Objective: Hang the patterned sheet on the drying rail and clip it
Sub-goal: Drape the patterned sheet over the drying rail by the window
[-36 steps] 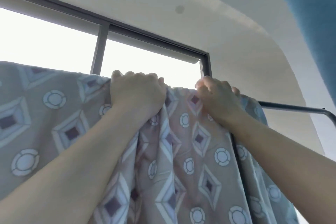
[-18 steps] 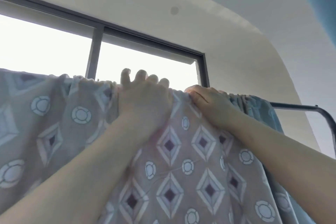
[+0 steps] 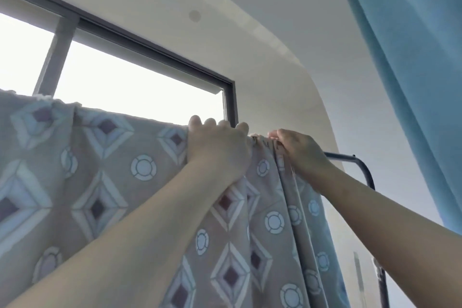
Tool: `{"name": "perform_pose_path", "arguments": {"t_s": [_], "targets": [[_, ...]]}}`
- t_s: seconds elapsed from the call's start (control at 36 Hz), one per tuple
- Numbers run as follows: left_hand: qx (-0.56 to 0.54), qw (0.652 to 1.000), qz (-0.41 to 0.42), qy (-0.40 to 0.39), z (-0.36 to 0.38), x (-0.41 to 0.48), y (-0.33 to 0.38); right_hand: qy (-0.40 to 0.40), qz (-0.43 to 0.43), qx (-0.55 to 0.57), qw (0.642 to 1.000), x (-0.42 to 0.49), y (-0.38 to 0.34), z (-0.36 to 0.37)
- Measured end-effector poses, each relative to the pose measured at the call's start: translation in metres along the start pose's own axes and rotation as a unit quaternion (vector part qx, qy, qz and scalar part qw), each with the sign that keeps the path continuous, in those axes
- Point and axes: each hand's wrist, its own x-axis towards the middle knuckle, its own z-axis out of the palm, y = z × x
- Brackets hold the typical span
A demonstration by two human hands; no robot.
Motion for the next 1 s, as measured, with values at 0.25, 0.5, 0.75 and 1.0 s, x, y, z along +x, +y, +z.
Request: {"name": "perform_pose_path", "arguments": {"t_s": [0.25,0.5,0.75,1.0], "targets": [[0.008,0.998,0.003,0.068,0.016,0.012,0.007,0.030,0.010,-0.062,0.998,0.009,0.029,-0.001],[0.053,0.991,0.017,0.118,0.021,0.013,0.008,-0.006,0.203,0.202,0.958,0.025,0.032,-0.025],[0.031,0.992,-0.012,0.123,0.023,0.016,0.014,0.157,0.122,0.088,0.976,0.039,0.054,-0.038],[0.018,0.992,-0.018,0.122,0.021,0.016,0.018,0.175,0.103,0.031,0.979,0.036,0.063,-0.056]]}}
